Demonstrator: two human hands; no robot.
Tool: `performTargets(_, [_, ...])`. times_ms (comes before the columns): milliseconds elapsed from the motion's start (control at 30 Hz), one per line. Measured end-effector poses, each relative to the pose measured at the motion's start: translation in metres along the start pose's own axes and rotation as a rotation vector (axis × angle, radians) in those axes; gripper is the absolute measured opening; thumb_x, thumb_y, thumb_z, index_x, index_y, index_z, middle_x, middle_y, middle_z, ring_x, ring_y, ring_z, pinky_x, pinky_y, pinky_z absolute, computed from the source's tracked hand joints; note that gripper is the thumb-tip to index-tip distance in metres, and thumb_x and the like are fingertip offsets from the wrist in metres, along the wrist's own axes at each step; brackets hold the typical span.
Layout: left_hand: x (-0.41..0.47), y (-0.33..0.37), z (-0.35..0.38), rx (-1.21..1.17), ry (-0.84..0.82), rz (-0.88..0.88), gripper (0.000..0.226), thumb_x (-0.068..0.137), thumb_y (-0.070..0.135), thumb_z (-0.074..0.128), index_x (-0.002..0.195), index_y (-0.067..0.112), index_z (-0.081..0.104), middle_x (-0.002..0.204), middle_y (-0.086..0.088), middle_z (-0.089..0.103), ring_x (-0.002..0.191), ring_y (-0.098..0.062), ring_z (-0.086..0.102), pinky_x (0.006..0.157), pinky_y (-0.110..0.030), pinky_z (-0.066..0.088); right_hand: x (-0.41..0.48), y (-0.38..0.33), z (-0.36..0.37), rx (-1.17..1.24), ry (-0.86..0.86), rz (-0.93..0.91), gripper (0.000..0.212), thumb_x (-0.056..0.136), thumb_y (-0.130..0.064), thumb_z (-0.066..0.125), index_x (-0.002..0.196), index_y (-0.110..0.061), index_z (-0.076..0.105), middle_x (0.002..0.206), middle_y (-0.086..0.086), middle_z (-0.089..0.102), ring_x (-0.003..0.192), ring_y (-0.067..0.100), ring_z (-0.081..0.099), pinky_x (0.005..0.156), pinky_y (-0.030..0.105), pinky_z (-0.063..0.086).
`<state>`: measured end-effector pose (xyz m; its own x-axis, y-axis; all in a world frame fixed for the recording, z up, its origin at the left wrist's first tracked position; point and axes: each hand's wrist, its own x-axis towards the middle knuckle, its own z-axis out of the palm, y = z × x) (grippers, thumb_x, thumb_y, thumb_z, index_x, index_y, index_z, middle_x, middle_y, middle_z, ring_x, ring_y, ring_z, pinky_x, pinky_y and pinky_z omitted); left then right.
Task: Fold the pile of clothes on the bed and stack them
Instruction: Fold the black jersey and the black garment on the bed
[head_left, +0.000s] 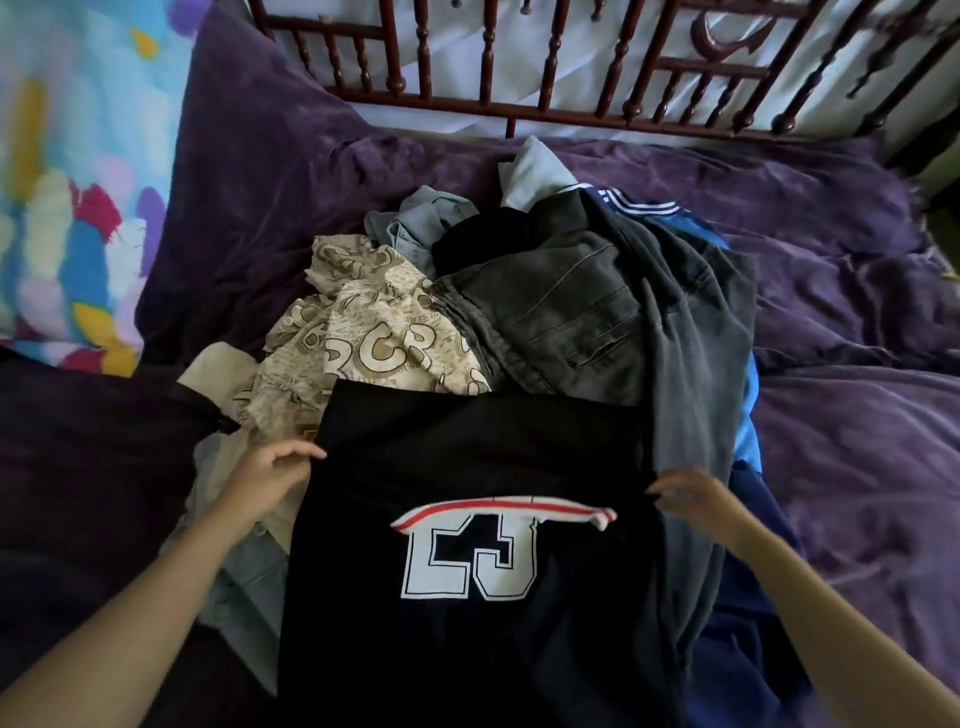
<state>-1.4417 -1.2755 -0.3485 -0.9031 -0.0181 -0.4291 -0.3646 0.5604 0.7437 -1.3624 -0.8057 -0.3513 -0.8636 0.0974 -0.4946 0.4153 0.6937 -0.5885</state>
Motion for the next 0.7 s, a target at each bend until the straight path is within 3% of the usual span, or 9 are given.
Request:
performTargets(67, [-0.004,-0.01,0.009,0.053,-0.014,0.003,0.023,0.089,-0.007,0.052,0.091,0.01,0.068,0.111,-0.012,0.06,0.104,-0.018,0.052,0.088,-0.024,0.034,0.002,0.012,0.019,-0.247,-0.067,0.026,0.06,0.08,-0.004,0.068,0.065,-0.06,0.054,0.098,0.004,0.06,0.095,0.014,0.061,0.089,0.023,0.043])
performTargets(133, [-0.005,-0.01,0.015,0.101,0.008,0.002,0.025,0.088,-0.011,0.048,0.096,0.002,0.068,0.112,-0.012,0.058,0.101,-0.015,0.049,0.086,-0.023,0.034,-0.004,0.0,0.031,-0.393,-0.071,0.116,0.035,0.084,-0.016,0.062,0.081,-0.051,0.058,0.116,0.002,0.051,0.115,0.025,0.049,0.101,0.037,0.038])
performTargets(200, [-0.002,-0.004,0.018,0.124,0.037,0.027,0.031,0.086,-0.016,0.045,0.094,0.002,0.069,0.112,-0.012,0.056,0.09,-0.005,0.051,0.078,-0.013,0.037,-0.005,-0.019,0.035,-0.433,0.016,0.221,0.025,0.086,-0.017,0.054,0.101,-0.033,0.064,0.126,0.001,0.042,0.124,0.027,0.038,0.102,0.041,0.033])
performTargets(267, [0.008,0.006,0.017,0.097,0.112,0.095,0.036,0.083,-0.02,0.044,0.098,0.002,0.068,0.112,-0.015,0.057,0.087,0.012,0.054,0.074,0.0,0.036,0.003,-0.037,0.033,-0.423,0.176,0.201,0.023,0.087,-0.015,0.05,0.107,-0.02,0.061,0.129,0.005,0.04,0.123,0.029,0.035,0.1,0.042,0.032])
performTargets(300, [0.015,0.012,0.016,0.058,0.154,0.11,0.037,0.083,-0.018,0.045,0.105,0.003,0.066,0.117,-0.016,0.057,0.096,0.012,0.054,0.081,-0.003,0.036,0.007,-0.047,0.031,-0.413,0.257,0.17,0.023,0.088,-0.017,0.05,0.11,-0.016,0.059,0.131,0.007,0.04,0.123,0.03,0.034,0.099,0.042,0.032])
performTargets(367, [0.03,0.025,0.016,0.002,0.18,0.056,0.038,0.089,-0.001,0.052,0.126,0.01,0.054,0.131,-0.01,0.051,0.119,-0.013,0.051,0.098,-0.026,0.038,0.018,-0.064,0.03,-0.42,0.32,0.1,0.036,0.09,-0.023,0.052,0.125,-0.015,0.05,0.142,0.008,0.033,0.13,0.029,0.03,0.102,0.042,0.031])
performTargets(467, [0.055,0.042,0.021,0.144,0.037,0.012,0.064,0.087,0.015,0.064,0.143,0.016,0.033,0.146,-0.009,0.036,0.131,-0.027,0.039,0.107,-0.041,0.034,0.037,-0.077,0.031,-0.551,0.205,0.031,0.065,0.091,-0.028,0.054,0.147,-0.018,0.022,0.155,0.006,0.015,0.142,0.026,0.015,0.11,0.042,0.025])
performTargets(567, [0.072,0.045,0.025,0.368,-0.161,0.009,0.078,0.079,0.007,0.071,0.145,0.017,0.031,0.149,-0.009,0.033,0.133,-0.026,0.037,0.104,-0.035,0.036,0.055,-0.072,0.028,-0.638,0.062,0.073,0.07,0.09,-0.028,0.057,0.148,-0.02,0.018,0.149,0.006,0.028,0.137,0.026,0.027,0.107,0.042,0.028])
performTargets(700, [0.08,0.052,0.014,0.456,-0.087,0.082,0.05,0.076,0.005,0.073,0.122,0.01,0.057,0.118,-0.009,0.061,0.105,-0.026,0.057,0.084,-0.03,0.043,0.065,-0.06,0.008,-0.707,0.084,0.075,0.035,0.09,-0.027,0.056,0.123,-0.017,0.052,0.125,0.006,0.051,0.121,0.026,0.043,0.097,0.039,0.03])
